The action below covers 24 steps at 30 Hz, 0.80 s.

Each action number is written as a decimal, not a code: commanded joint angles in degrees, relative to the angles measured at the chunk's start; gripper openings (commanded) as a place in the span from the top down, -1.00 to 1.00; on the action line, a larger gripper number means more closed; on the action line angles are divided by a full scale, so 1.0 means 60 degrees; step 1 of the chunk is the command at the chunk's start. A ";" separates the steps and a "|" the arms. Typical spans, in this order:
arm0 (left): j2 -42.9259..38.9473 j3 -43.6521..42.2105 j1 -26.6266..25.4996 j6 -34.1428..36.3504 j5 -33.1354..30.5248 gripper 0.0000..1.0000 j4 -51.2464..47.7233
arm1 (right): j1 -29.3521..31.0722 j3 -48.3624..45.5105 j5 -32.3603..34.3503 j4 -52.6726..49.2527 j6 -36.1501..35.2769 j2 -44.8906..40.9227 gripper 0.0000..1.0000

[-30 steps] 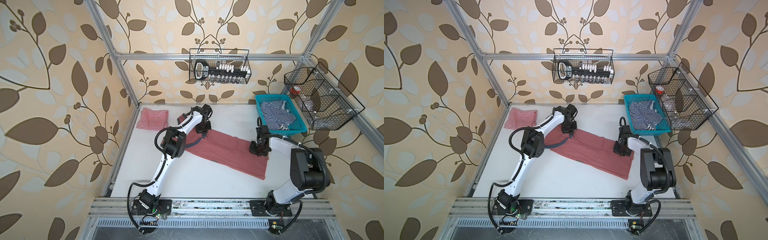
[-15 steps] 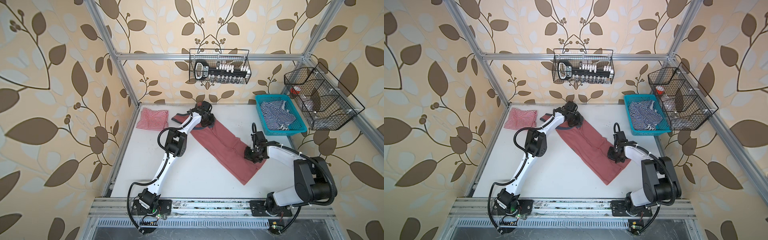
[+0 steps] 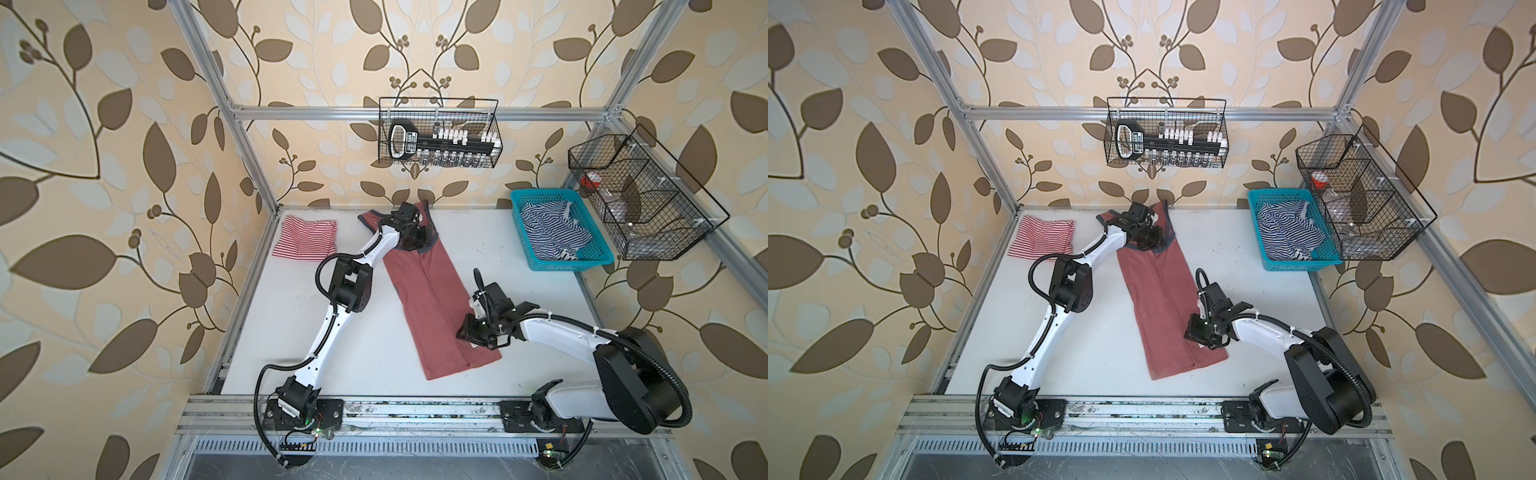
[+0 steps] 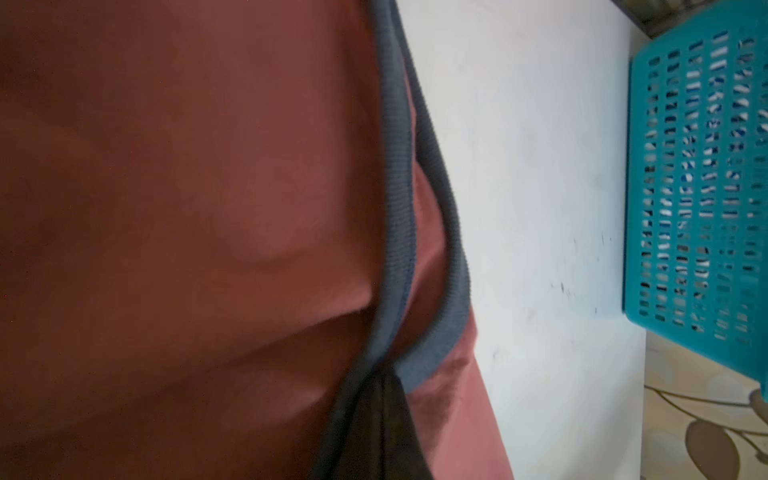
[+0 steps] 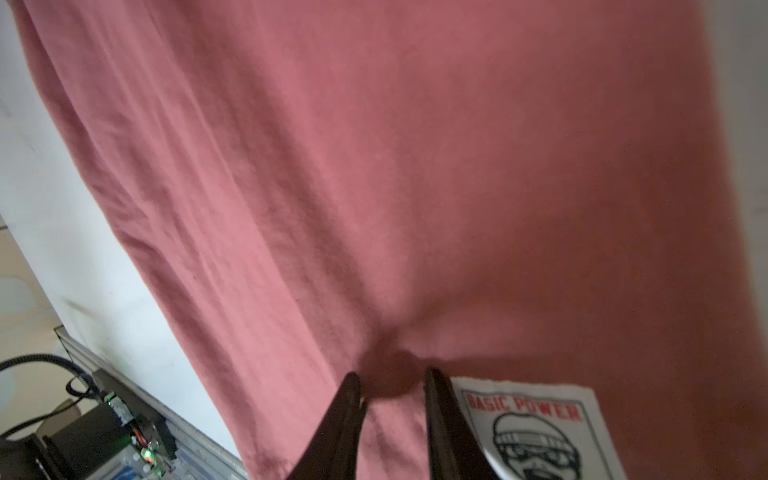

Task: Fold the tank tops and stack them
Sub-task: 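Lift and swing the maroon shirt with both grippers, laying it lengthwise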

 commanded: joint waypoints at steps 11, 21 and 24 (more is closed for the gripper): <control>-0.1548 -0.1457 -0.0179 0.1647 0.0416 0.81 -0.0482 | 0.2044 -0.0544 -0.0562 0.0691 0.2047 0.0801 0.38; -0.3495 -0.1343 -0.0173 0.1678 -0.0449 0.10 -0.0673 | 0.2089 0.0848 -0.0428 0.0966 0.1847 0.0626 0.35; -0.4013 -0.1465 -0.0139 0.1807 -0.1006 0.07 -0.1128 | 0.2094 0.1048 -0.0283 0.0814 0.1780 0.0159 0.32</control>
